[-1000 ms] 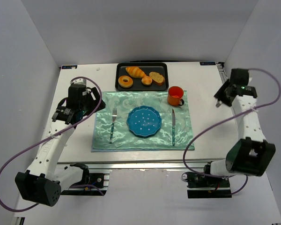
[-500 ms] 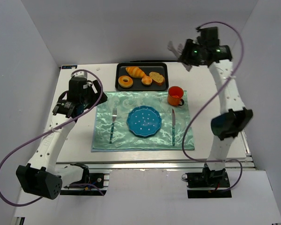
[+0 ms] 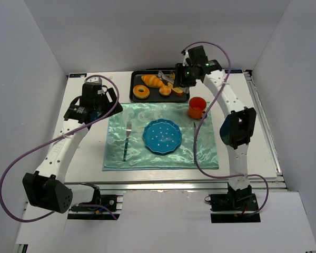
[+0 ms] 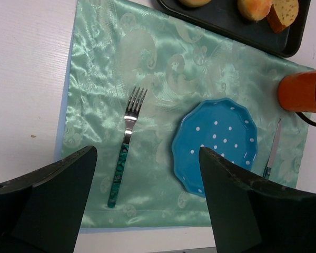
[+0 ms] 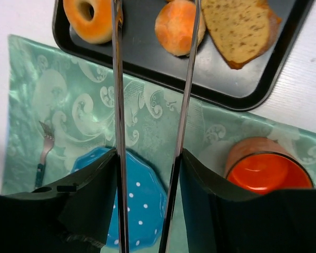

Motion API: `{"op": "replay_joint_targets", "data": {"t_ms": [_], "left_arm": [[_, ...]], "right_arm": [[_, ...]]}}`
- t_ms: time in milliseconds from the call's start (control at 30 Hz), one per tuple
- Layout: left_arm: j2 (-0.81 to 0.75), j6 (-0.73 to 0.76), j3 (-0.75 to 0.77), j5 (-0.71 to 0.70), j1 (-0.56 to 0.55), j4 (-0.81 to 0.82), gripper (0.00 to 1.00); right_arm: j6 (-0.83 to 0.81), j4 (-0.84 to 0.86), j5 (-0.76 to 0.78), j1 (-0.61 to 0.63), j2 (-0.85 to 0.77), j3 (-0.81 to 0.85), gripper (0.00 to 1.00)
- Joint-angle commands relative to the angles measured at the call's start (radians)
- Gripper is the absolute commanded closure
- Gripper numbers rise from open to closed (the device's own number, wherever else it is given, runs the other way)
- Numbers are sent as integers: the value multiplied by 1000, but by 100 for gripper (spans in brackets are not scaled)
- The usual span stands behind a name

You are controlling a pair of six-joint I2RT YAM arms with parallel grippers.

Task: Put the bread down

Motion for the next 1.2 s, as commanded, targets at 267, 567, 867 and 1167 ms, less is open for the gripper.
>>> {"op": "replay_joint_targets", "data": {"t_ms": [267, 567, 867, 1167], "left_arm": [[-20, 10, 3, 12, -5, -10, 10], [-28, 11, -14, 9, -5, -11, 10], [-40, 13, -34, -4, -5, -24, 10], [-37, 11, -28, -10, -5, -31, 10]], "right_arm": [[-86, 84, 195, 85, 24, -66, 45], [-125, 104, 252, 111, 16, -157, 41], [-135, 104, 227, 126, 27, -172, 41], [-145, 51, 261, 143, 72, -145, 47]]}}
